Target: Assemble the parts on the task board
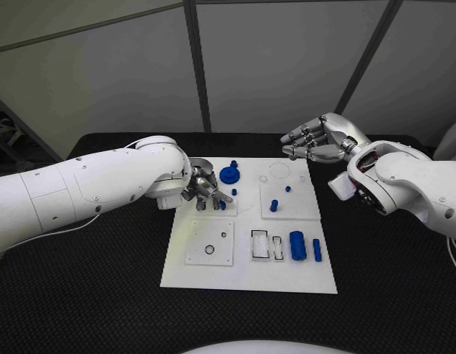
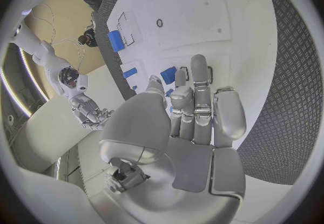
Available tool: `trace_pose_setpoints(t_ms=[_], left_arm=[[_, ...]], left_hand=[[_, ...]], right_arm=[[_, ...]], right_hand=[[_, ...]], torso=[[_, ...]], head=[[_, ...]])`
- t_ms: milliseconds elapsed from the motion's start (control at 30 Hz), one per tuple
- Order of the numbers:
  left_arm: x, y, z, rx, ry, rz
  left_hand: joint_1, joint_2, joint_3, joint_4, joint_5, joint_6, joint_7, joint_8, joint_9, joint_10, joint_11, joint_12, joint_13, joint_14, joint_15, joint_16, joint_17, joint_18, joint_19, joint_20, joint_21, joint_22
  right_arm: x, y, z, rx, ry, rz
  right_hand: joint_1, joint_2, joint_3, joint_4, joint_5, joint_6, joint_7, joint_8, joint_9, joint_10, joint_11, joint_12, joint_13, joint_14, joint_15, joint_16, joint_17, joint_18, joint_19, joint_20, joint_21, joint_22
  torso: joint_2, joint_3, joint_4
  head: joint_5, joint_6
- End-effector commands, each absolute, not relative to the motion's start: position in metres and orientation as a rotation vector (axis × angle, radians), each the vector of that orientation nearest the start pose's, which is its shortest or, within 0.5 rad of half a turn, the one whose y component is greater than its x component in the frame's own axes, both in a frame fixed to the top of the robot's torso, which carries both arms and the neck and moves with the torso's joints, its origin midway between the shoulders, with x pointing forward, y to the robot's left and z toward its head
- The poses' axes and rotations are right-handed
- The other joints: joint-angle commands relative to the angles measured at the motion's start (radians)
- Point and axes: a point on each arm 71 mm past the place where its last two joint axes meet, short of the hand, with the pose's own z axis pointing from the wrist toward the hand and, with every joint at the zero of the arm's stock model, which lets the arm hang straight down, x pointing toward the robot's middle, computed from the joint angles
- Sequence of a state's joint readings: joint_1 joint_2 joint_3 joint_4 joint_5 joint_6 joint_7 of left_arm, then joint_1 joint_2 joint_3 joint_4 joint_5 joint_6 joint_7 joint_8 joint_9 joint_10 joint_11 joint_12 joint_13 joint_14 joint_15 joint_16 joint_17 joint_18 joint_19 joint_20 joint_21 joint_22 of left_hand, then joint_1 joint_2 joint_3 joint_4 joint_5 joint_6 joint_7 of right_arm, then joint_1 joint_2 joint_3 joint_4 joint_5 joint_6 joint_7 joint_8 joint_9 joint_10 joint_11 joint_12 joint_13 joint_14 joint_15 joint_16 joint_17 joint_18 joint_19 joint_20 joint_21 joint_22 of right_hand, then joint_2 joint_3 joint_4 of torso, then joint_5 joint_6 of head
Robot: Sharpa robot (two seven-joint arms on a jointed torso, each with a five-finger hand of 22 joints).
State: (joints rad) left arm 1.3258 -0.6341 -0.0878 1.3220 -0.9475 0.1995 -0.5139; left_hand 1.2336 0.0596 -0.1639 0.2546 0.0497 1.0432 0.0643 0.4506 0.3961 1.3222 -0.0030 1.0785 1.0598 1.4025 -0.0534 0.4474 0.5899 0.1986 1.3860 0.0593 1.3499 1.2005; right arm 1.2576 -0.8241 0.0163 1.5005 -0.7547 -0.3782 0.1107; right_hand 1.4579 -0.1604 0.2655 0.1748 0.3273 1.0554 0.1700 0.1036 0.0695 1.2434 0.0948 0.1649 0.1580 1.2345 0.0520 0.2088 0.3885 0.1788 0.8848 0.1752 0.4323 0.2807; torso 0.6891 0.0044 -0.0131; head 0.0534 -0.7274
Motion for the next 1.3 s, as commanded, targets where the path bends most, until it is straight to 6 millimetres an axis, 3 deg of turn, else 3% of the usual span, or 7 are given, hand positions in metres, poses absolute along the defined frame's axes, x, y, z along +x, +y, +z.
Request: trace_pose_setpoints(t_ms=[33,533,800,900,1000,1100,1300], left_arm=[[0.5222,0.1653,-0.1942,-0.177,2.35,-0.459],[0.522,0.1626,-0.1941,-0.187,2.351,-0.474],[0.5205,0.1624,-0.1946,-0.222,2.368,-0.506],[0.5197,0.163,-0.1948,-0.236,2.375,-0.518],[0.519,0.1643,-0.195,-0.251,2.38,-0.529],[0.5184,0.1664,-0.1948,-0.272,2.378,-0.54],[0.517,0.1706,-0.1937,-0.323,2.362,-0.568]], left_hand=[[0.019,0.002,0.007,-0.008,-0.002,-0.011,0.0,0.008,0.003,-0.004,0.0,-0.007,0.0,0.0,0.002,-0.006,0.003,-0.12,-0.008,-0.002,0.004,0.002],[0.093,0.046,0.07,-0.048,-0.001,-0.026,-0.006,0.02,0.016,-0.01,-0.006,-0.025,-0.011,0.002,-0.001,-0.014,0.016,-0.119,-0.01,-0.003,0.004,0.004],[0.207,0.057,0.193,-0.113,0.0,-0.061,-0.008,-0.001,0.011,-0.049,-0.01,-0.103,-0.073,0.001,-0.006,-0.023,0.025,-0.118,-0.015,-0.008,0.0,0.002],[0.219,0.033,0.264,-0.124,0.001,-0.065,-0.001,-0.01,0.008,-0.056,-0.006,-0.135,-0.098,0.0,-0.003,-0.029,0.03,-0.118,-0.017,-0.008,-0.001,0.002],[0.194,-0.024,0.421,-0.129,0.031,-0.062,0.006,-0.017,0.006,-0.053,-0.006,-0.165,-0.122,0.001,0.005,-0.04,0.04,-0.117,-0.018,-0.004,-0.002,0.004],[0.064,-0.162,0.75,-0.15,0.087,-0.054,0.025,-0.002,0.026,-0.038,0.003,-0.179,-0.134,0.008,0.011,-0.059,0.059,-0.115,-0.018,-0.002,-0.003,0.01],[-0.034,-0.203,0.928,-0.23,0.09,-0.066,0.012,0.033,0.065,-0.033,0.003,-0.193,-0.151,0.017,0.005,-0.072,0.075,-0.117,-0.017,0.001,-0.003,0.017]], right_arm=[[0.5076,-0.2,-0.1314,0.422,1.548,1.126],[0.508,-0.1997,-0.1319,0.423,1.554,1.125],[0.5083,-0.1999,-0.1323,0.424,1.558,1.123],[0.5084,-0.1998,-0.1324,0.424,1.56,1.123],[0.5084,-0.1998,-0.1326,0.424,1.561,1.123],[0.5086,-0.1998,-0.1328,0.424,1.563,1.123],[0.509,-0.1996,-0.133,0.424,1.565,1.123]], right_hand=[[-0.01,0.002,-0.001,-0.006,0.006,-0.002,0.004,-0.007,-0.001,-0.004,0.005,-0.004,-0.001,-0.001,0.007,-0.005,-0.002,0.003,0.0,0.009,-0.004,-0.001],[-0.009,0.004,0.001,-0.009,0.02,-0.002,0.004,-0.008,0.0,-0.003,0.005,-0.005,-0.001,0.0,0.008,-0.008,-0.001,0.004,0.003,0.01,-0.011,-0.005],[-0.009,0.003,0.002,-0.013,0.045,-0.002,0.004,-0.009,0.0,-0.003,0.005,-0.007,-0.001,0.002,0.008,-0.013,-0.001,0.004,0.008,0.011,-0.018,-0.01],[-0.009,0.003,0.003,-0.014,0.05,-0.002,0.004,-0.009,0.0,-0.003,0.005,-0.007,-0.001,0.002,0.008,-0.014,-0.001,0.004,0.009,0.011,-0.019,-0.011],[-0.009,0.002,0.003,-0.015,0.053,-0.002,0.005,-0.009,0.0,-0.003,0.006,-0.008,-0.001,0.002,0.008,-0.015,-0.001,0.004,0.009,0.011,-0.02,-0.011],[-0.009,0.002,0.003,-0.015,0.053,-0.002,0.005,-0.009,0.0,-0.003,0.006,-0.008,-0.001,0.002,0.008,-0.015,-0.001,0.004,0.009,0.011,-0.02,-0.011],[-0.01,0.002,0.003,-0.015,0.056,-0.002,0.005,-0.01,0.0,-0.003,0.006,-0.008,-0.001,0.002,0.008,-0.015,-0.001,0.004,0.01,0.011,-0.021,-0.012]], torso=[[0.001,0.0003,0.0005],[0.0,0.0004,0.0007],[0.0,0.0006,0.0006],[0.0,0.0003,0.0009],[0.0,0.0,0.0012],[0.0,0.0001,0.0012],[0.0,0.0006,0.0011]], head=[[0.0,-0.001],[0.001,-0.005],[0.004,-0.006],[0.004,-0.006],[0.005,-0.006],[0.007,-0.006],[0.008,-0.005]])
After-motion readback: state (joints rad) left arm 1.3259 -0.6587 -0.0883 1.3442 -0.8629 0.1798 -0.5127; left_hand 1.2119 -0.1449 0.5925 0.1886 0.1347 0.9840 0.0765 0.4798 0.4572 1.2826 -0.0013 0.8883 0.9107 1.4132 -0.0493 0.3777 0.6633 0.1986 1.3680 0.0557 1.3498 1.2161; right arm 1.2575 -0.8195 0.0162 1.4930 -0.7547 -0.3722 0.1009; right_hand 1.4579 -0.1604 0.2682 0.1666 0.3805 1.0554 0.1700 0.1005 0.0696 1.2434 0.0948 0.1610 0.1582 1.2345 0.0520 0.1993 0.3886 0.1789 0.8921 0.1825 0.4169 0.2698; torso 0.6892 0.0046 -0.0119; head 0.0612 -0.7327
